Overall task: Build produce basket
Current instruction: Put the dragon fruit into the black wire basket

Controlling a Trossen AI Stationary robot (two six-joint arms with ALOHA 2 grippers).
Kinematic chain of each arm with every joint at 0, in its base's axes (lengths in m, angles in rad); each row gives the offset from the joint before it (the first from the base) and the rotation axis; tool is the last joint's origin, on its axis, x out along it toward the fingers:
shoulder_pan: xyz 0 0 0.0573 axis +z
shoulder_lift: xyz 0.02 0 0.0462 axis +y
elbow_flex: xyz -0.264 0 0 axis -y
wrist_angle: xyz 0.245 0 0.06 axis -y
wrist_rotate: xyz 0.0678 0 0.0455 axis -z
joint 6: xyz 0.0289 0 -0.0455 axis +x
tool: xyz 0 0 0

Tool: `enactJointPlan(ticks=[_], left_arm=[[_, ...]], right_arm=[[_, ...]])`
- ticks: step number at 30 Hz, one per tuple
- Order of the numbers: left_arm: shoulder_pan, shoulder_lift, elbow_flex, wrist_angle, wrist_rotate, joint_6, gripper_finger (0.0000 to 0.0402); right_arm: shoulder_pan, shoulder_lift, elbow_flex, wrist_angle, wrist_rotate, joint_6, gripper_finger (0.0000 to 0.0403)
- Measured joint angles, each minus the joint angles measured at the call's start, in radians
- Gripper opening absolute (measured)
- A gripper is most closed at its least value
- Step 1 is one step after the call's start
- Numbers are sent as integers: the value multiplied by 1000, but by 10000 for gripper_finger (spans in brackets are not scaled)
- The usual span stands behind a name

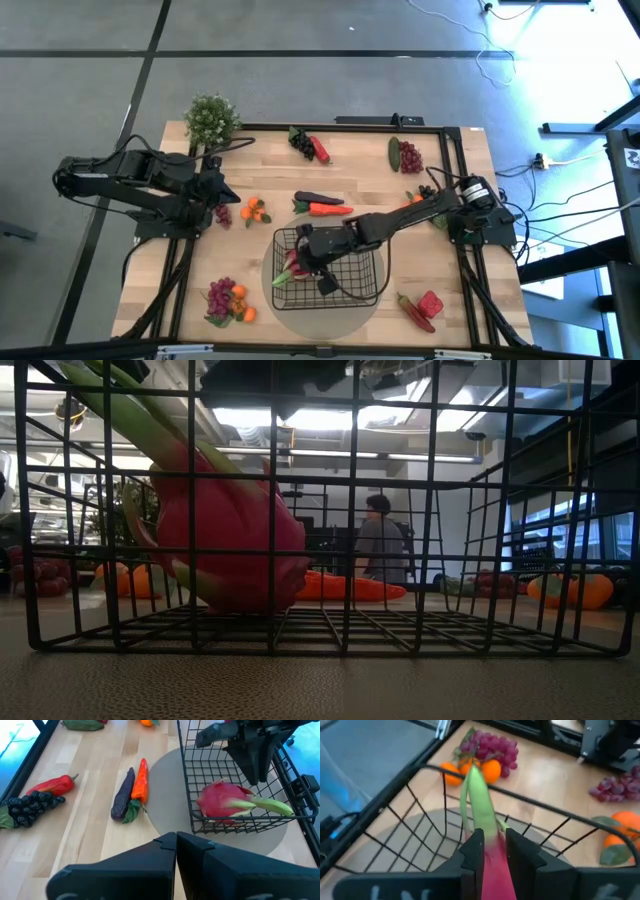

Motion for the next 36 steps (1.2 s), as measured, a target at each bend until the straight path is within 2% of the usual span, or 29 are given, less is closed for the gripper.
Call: enactJointPlan(ticks=[5,16,19,23,30,36], left_arm=[[0,0,0,0,-25,0,0],[0,0,0,0,-34,-2,0],[0,0,0,0,-42,-2,0],[0,0,0,0,-47,-1,0],[0,0,0,0,-50,-1,0],[0,0,0,0,-50,-2,0]], right_arm=[[-1,15,-2,-6,46,-59,68],[-43,30,-1,-4,52,-110,68],[-50,30,-1,-3,39,-113,68],[-58,36,-1,3,-28,-115,68],[-65,40,-1,-1,-37,-119,68],[-65,40,-1,-4,-86,-120,68]])
